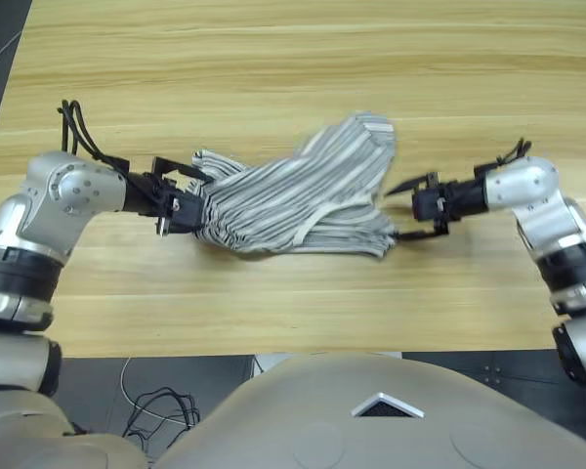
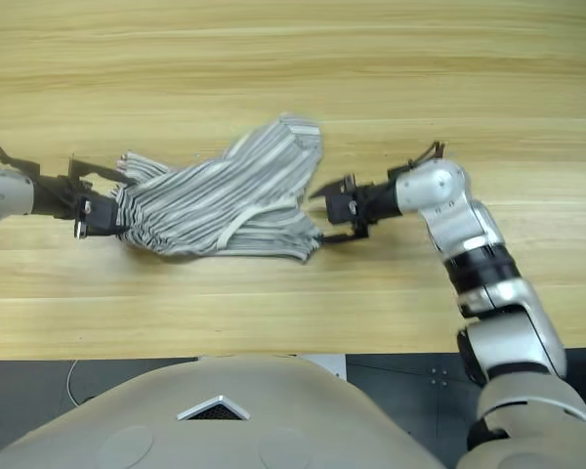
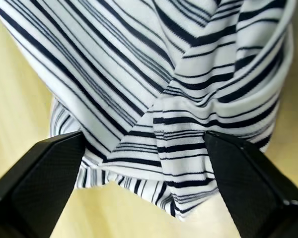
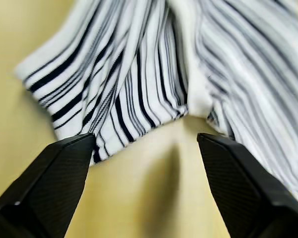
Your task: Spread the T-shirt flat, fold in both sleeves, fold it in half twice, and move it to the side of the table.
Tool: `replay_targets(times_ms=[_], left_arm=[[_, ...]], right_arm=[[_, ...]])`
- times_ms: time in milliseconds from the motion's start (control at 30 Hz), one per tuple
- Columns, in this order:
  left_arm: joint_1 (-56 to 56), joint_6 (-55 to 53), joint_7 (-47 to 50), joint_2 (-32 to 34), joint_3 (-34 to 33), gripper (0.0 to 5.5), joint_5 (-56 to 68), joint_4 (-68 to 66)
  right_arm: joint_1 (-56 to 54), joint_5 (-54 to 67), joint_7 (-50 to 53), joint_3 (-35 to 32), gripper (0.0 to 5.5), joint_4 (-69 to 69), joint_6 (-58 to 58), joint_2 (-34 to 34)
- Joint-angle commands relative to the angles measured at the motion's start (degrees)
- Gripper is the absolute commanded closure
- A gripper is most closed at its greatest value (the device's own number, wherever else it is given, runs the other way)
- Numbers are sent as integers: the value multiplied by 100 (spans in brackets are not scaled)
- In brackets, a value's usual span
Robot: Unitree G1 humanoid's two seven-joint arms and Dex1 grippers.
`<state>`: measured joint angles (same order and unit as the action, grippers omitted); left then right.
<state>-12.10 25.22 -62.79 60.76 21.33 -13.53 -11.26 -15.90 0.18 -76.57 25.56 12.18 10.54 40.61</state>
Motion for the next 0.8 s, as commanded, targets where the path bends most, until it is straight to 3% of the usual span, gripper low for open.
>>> replay_targets(times_ms=[33, 367, 533, 800], left_arm=[[734, -565, -280, 523, -536, 119, 572, 1233], [942, -886, -322, 667, -1286, 119, 1155, 1382], [985, -1024, -697, 609, -1851, 119, 2358, 1834], [850, -935, -701, 354, -1502, 119, 1928, 1657]], right_arm=[[627, 533, -731, 5, 170, -1014, -951, 638], [257, 595, -432, -308, 170, -1301, -1202, 511], [-27, 1537, 98, -693, 170, -1620, -1994, -390], [-531, 1157, 850, -275, 170, -325, -1949, -1645]])
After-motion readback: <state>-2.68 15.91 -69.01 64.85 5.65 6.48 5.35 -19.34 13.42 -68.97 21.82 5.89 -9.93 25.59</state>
